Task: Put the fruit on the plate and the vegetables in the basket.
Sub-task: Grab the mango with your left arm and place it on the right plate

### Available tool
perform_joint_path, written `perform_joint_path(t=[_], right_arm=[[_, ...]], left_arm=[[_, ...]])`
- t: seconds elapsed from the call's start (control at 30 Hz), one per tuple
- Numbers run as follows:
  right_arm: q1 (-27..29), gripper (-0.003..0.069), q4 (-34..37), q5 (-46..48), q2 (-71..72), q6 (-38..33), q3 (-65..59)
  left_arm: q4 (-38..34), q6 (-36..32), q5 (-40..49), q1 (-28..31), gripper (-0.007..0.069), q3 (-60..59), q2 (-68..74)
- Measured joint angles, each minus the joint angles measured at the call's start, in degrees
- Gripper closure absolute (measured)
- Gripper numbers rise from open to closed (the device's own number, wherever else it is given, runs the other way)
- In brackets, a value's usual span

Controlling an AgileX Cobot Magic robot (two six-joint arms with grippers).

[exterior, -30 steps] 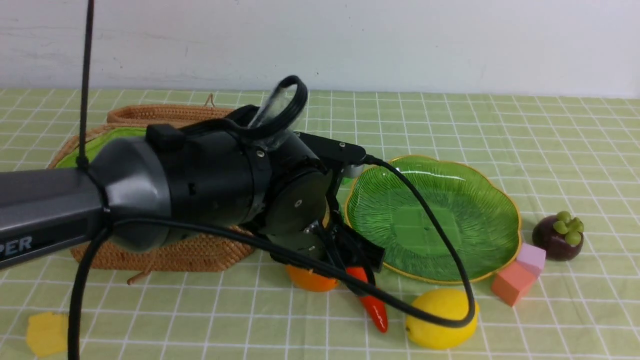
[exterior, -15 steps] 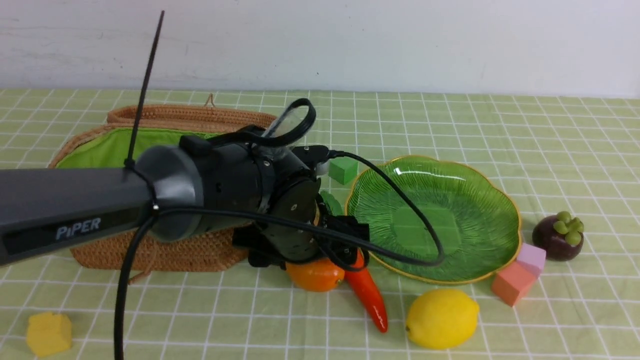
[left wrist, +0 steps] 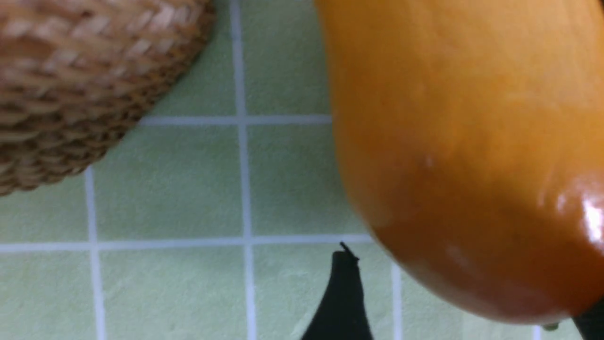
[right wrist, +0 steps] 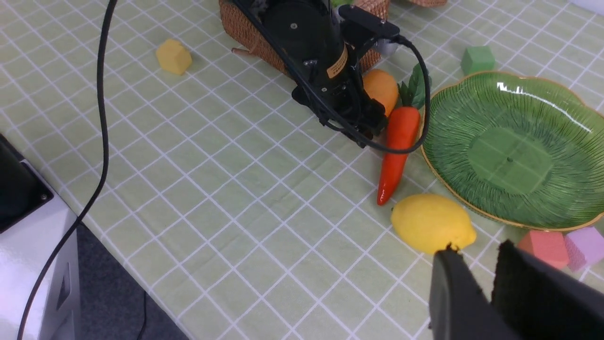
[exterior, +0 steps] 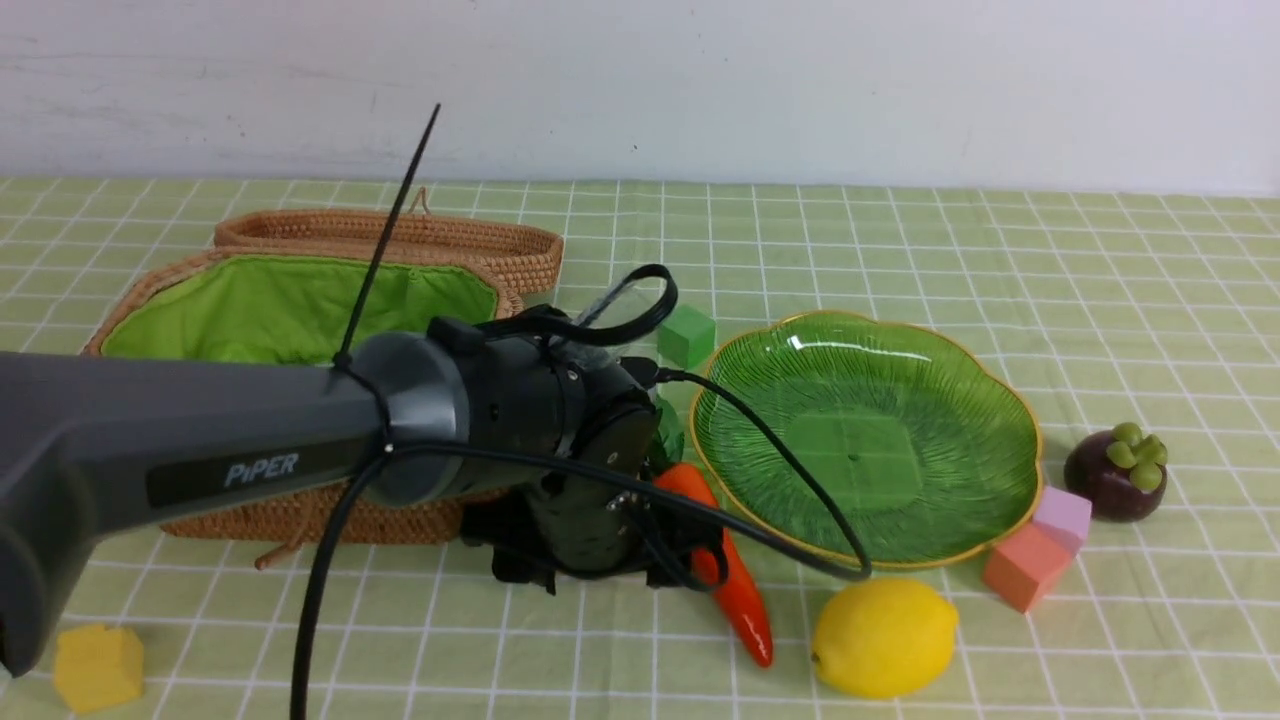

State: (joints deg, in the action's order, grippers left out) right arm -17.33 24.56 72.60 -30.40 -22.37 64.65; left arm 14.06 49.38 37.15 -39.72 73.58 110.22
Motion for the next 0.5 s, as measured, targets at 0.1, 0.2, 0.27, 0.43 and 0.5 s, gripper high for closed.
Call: perform_joint_path(t=[0.1, 0.2, 0.27, 0.43, 0.5], right_arm=[[0.0, 0.0514, 0.0, 0.0, 0.0, 0.0, 0.0], [0.0, 0.0514, 0.1, 0.0, 0.0, 0.0, 0.0], [0.0, 0.0514, 0.1, 0.0, 0.0, 0.0, 0.0], [0.0, 0.0511, 0.1, 0.0, 0.0, 0.0, 0.0], [0.0, 0.0511, 0.1, 0.0, 0.0, 0.0, 0.0]], left_arm=[[0.0, -0.1, 1.1, 0.0, 0.0087, 0.0, 0.0], [-0.9, -0.2, 2.4, 0.0, 0.0095, 0.0, -0.7], [-0.9, -0.8, 2.8, 0.0, 0.0097, 0.0, -1.6], [-0.5, -1.5, 2.3, 0.0, 0.0095, 0.0, -3.8], [0.3, -1.6, 0.1, 0.0, 0.0092, 0.0, -4.0]])
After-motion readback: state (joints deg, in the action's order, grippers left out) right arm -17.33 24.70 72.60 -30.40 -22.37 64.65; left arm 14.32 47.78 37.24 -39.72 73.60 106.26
